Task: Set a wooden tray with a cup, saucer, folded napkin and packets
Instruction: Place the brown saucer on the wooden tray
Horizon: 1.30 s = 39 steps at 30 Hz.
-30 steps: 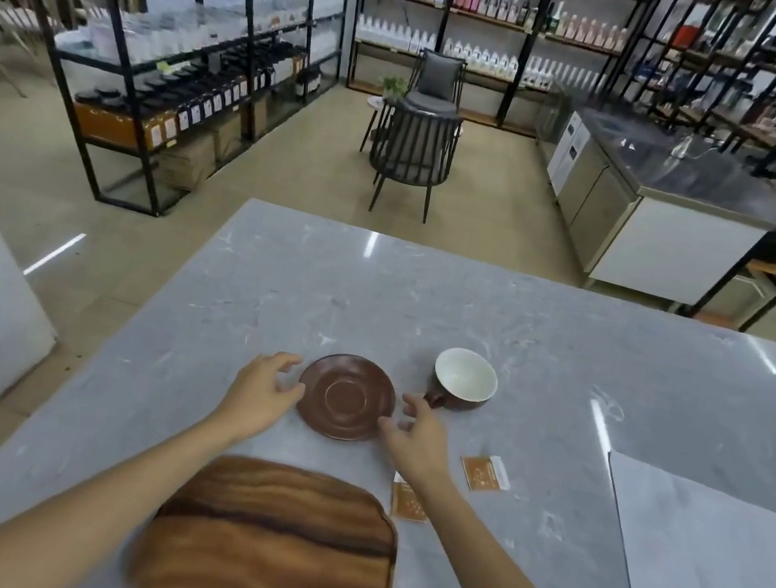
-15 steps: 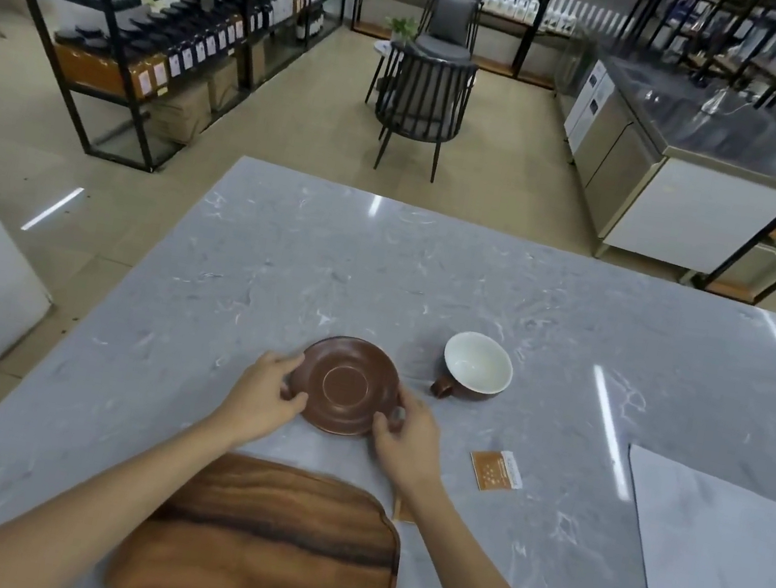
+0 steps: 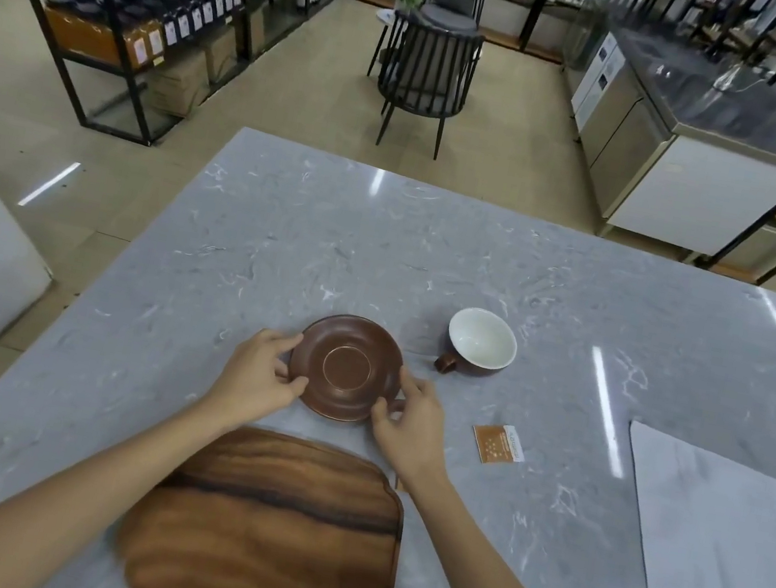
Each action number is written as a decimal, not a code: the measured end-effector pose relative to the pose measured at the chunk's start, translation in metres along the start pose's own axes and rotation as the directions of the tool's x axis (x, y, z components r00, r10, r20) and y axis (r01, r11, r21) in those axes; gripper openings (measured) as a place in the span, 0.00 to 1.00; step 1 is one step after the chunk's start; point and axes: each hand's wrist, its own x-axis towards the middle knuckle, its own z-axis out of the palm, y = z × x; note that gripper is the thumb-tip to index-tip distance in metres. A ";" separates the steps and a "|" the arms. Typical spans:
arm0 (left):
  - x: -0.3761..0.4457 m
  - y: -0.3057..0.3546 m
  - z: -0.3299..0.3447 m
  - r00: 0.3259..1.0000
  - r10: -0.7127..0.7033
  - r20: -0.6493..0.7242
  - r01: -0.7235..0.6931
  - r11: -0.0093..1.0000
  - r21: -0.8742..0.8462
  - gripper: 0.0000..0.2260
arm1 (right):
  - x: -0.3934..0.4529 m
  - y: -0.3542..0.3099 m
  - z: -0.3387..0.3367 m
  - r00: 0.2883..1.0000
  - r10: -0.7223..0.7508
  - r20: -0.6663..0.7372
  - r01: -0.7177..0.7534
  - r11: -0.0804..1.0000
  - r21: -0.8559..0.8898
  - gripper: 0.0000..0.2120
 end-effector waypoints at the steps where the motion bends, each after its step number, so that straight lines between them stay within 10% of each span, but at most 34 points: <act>1: -0.005 0.001 -0.001 1.000 0.007 -0.004 -0.007 1.000 -0.007 0.31 | -0.004 0.000 -0.001 1.000 0.002 -0.004 -0.002 1.000 0.009 0.27; 39: -0.174 -0.034 -0.008 0.999 0.039 -0.010 -0.040 0.992 -0.119 0.30 | -0.186 -0.031 0.013 0.989 0.097 -0.107 -0.092 0.994 0.055 0.28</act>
